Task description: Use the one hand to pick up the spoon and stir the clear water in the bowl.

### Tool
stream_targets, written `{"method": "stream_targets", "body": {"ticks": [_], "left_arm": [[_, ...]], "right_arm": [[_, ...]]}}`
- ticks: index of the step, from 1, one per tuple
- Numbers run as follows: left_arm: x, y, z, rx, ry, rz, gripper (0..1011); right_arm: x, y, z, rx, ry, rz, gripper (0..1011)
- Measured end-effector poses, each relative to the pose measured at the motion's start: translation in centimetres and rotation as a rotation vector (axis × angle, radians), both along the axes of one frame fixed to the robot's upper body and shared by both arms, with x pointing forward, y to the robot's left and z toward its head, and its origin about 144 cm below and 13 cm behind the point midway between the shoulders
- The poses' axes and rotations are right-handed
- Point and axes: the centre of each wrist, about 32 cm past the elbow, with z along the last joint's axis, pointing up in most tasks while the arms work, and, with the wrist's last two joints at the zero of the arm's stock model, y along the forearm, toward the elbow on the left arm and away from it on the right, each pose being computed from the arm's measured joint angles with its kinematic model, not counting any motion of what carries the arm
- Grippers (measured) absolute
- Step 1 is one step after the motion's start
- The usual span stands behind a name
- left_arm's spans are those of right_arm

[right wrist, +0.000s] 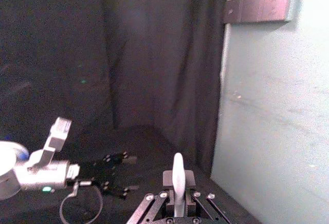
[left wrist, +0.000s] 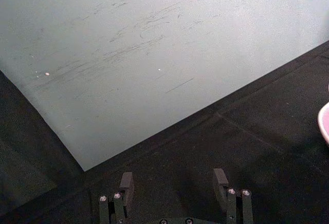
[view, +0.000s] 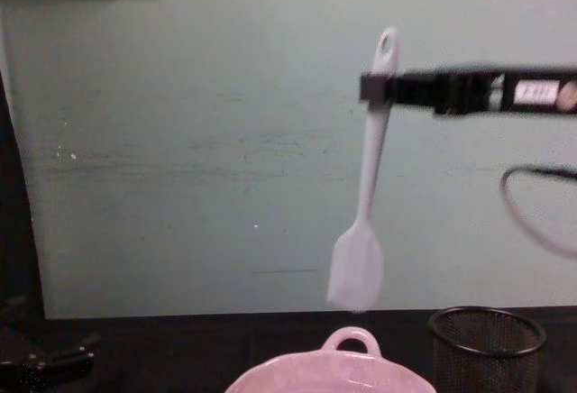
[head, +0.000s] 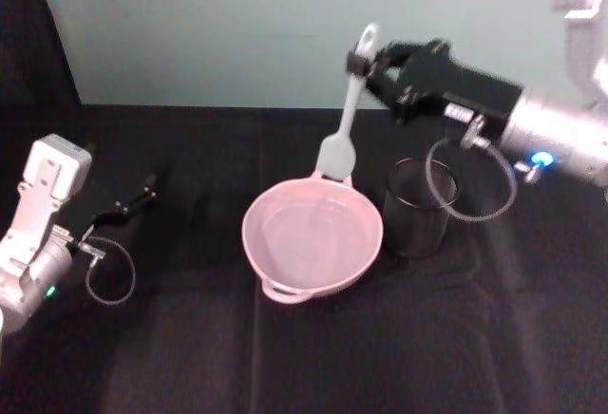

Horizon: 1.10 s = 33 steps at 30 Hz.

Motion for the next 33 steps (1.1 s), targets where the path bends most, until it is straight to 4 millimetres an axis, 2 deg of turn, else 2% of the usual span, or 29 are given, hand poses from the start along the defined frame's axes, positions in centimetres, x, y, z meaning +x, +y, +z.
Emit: {"method": "stream_targets", "body": {"ticks": [5,12,19,25,33], "left_arm": [[0.0,0.0,0.0,0.0,0.0,0.0,1011],[0.0,0.0,0.0,0.0,0.0,0.0,1011],[0.0,0.0,0.0,0.0,0.0,0.0,1011],[0.0,0.0,0.0,0.0,0.0,0.0,1011],[0.0,0.0,0.0,0.0,0.0,0.0,1011]], "right_arm": [[1.0,1.0,-3.5,-0.026,0.002,0.036,114],[1.1,1.3,-6.3,-0.047,0.029,0.059,116],[0.6,2.0,-7.5,-0.043,0.067,0.106,114],[0.4,3.5,-8.4,-0.032,0.1,0.147,114],[1.4,5.4,-10.2,-0.003,0.072,0.107,116]]}}
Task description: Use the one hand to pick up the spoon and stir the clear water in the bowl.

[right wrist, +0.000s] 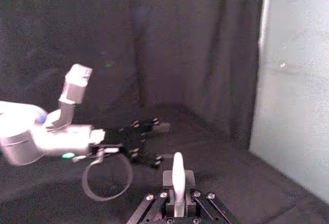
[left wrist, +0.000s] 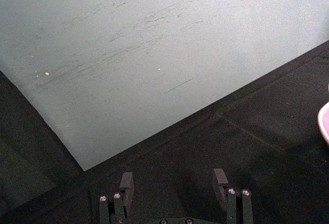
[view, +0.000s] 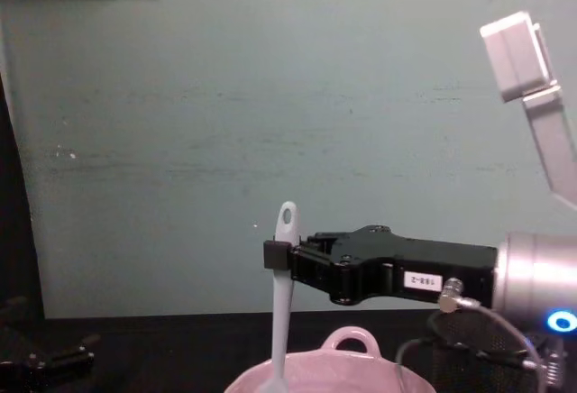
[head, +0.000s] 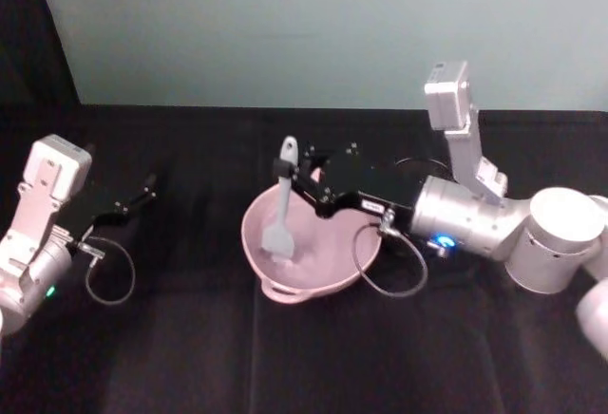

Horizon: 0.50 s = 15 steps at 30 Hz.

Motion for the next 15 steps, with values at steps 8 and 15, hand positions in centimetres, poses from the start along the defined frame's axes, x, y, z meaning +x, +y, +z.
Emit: {"method": "stream_targets", "body": {"ticks": [8,15], "left_arm": [[0.0,0.0,0.0,0.0,0.0,0.0,1011],[0.0,0.0,0.0,0.0,0.0,0.0,1011]], "right_arm": [[1.4,0.2,-1.2,0.007,-0.087,-0.125,114],[1.5,-1.7,-0.8,-0.041,-0.144,-0.173,116]]}}
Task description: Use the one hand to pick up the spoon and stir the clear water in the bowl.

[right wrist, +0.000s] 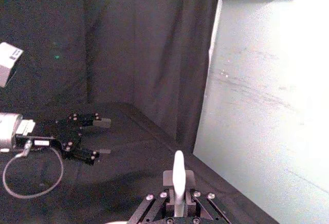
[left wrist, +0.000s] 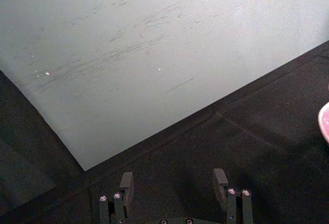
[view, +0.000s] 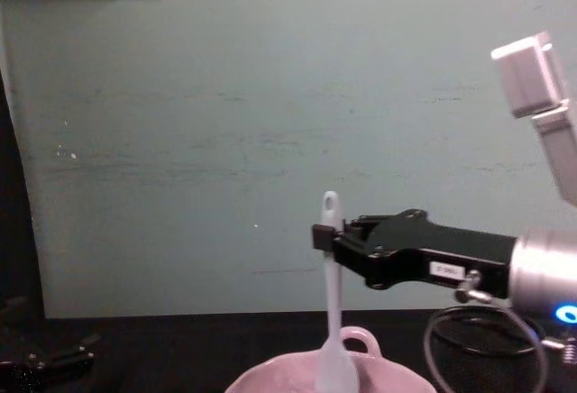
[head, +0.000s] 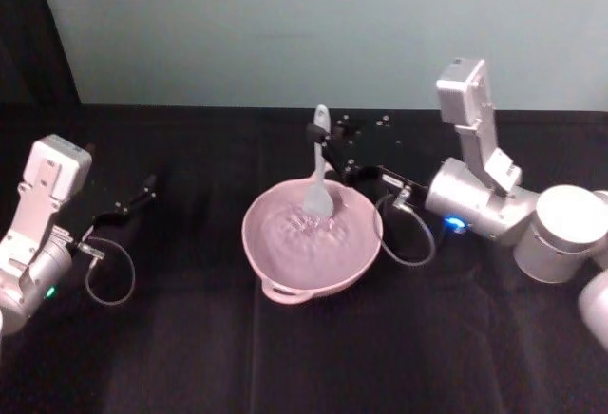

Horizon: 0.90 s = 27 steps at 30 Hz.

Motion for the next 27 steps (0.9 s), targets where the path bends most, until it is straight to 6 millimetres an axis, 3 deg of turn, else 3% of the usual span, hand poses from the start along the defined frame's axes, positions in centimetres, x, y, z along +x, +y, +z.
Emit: {"method": "stream_targets", "body": {"ticks": [5,12,20,27], "left_arm": [[0.0,0.0,0.0,0.0,0.0,0.0,1011],[0.0,0.0,0.0,0.0,0.0,0.0,1011],[0.0,0.0,0.0,0.0,0.0,0.0,1011],[0.0,0.0,0.0,0.0,0.0,0.0,1011]], "right_arm": [[-1.6,-1.9,1.1,-0.022,-0.012,0.021,114],[-3.9,-2.8,1.5,-0.001,0.034,0.078,114],[-5.2,-0.9,0.7,0.064,0.115,0.156,114],[-3.9,1.1,0.0,0.086,0.136,0.183,114]]}}
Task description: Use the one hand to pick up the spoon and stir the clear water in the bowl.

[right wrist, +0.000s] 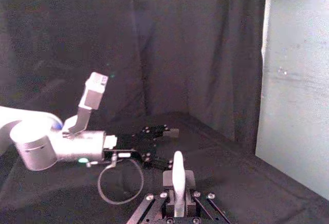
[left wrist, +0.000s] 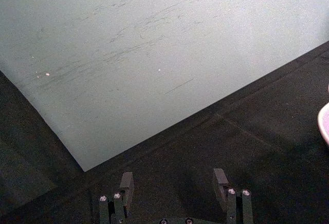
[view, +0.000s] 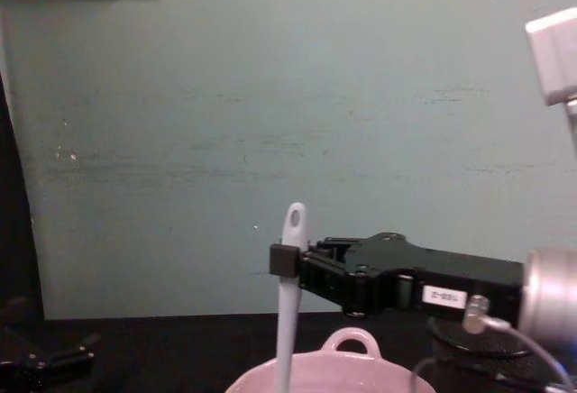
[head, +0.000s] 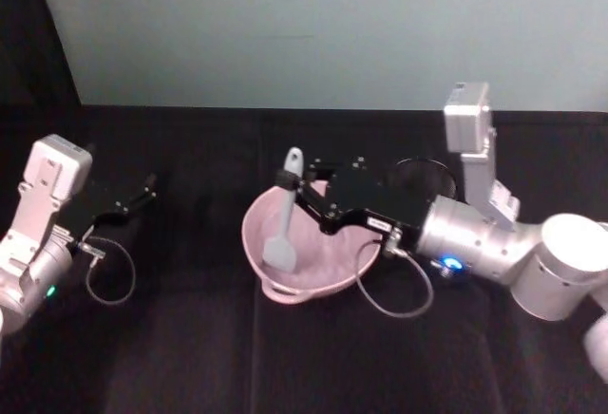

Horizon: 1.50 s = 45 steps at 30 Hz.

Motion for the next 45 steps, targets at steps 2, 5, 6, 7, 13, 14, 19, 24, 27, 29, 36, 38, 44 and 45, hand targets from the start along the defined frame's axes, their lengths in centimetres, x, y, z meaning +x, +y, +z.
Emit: {"method": "stream_targets", "body": {"ticks": [2,5,6,7,13,14,19,24,27,29,36,38,44,45], "left_arm": [[0.0,0.0,0.0,0.0,0.0,0.0,1011],[0.0,0.0,0.0,0.0,0.0,0.0,1011],[0.0,0.0,0.0,0.0,0.0,0.0,1011],[0.0,0.0,0.0,0.0,0.0,0.0,1011],[0.0,0.0,0.0,0.0,0.0,0.0,1011],[0.0,0.0,0.0,0.0,0.0,0.0,1011],[0.0,0.0,0.0,0.0,0.0,0.0,1011],[0.0,0.0,0.0,0.0,0.0,0.0,1011],[0.0,0.0,0.0,0.0,0.0,0.0,1011],[0.0,0.0,0.0,0.0,0.0,0.0,1011],[0.0,0.0,0.0,0.0,0.0,0.0,1011],[0.0,0.0,0.0,0.0,0.0,0.0,1011],[0.0,0.0,0.0,0.0,0.0,0.0,1011],[0.0,0.0,0.0,0.0,0.0,0.0,1011]], "right_arm": [[0.7,0.5,-0.3,0.002,-0.009,-0.006,114],[1.6,0.9,-0.6,0.0,-0.033,-0.031,114],[2.1,1.1,-0.7,-0.003,-0.047,-0.05,116],[2.1,1.1,-0.7,-0.003,-0.047,-0.05,116],[3.6,0.2,-0.7,-0.039,-0.099,-0.164,114],[3.7,0.0,-0.7,-0.045,-0.104,-0.172,114],[3.3,-2.0,-0.1,-0.078,-0.128,-0.213,114],[1.7,-3.5,0.5,-0.079,-0.123,-0.212,114],[0.3,-4.0,0.8,-0.062,-0.103,-0.189,114],[-0.7,-4.1,0.8,-0.046,-0.08,-0.165,116],[-2.5,-3.1,0.5,-0.004,-0.014,-0.095,116],[-2.6,-2.3,0.2,0.005,0.004,-0.073,114],[-1.8,0.2,-0.7,0.024,0.012,-0.067,116],[-1.4,0.7,-0.9,0.025,0.004,-0.074,116]]}}
